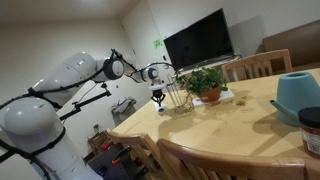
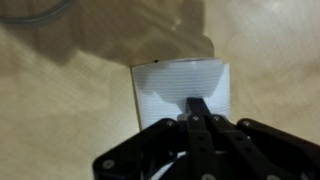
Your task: Slightly move the tissue roll to the bottom of the table
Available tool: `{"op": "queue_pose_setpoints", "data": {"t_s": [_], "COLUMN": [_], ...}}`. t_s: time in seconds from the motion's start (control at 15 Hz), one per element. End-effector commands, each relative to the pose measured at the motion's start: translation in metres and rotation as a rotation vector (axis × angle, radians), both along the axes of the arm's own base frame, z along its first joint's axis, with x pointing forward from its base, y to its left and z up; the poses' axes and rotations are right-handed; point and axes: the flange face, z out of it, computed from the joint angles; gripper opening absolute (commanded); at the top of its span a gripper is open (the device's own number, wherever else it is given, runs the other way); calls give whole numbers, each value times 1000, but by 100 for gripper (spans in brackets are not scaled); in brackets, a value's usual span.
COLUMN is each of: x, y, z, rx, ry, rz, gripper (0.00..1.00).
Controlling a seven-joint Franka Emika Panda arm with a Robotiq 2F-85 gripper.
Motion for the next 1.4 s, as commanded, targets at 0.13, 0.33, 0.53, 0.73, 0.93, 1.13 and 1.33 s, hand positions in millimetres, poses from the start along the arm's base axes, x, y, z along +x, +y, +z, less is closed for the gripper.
{"op": "queue_pose_setpoints", "data": {"t_s": [0.13, 0.33, 0.53, 0.73, 0.93, 1.13, 1.33], "x": [-28, -43, -60, -75, -60, -63, -64], "y": [-27, -39, -53, -66, -55, -58, -59], "z": [-11, -12, -13, -14, -7, -7, -7], "rx": [-81, -106, -120, -121, -105, -109, -110], "ry": [66, 85, 111, 123, 116, 122, 123], "rz": [-34, -54, -57, -68, -46, -47, -46], "gripper": [0, 0, 0, 0, 1, 1, 1]}}
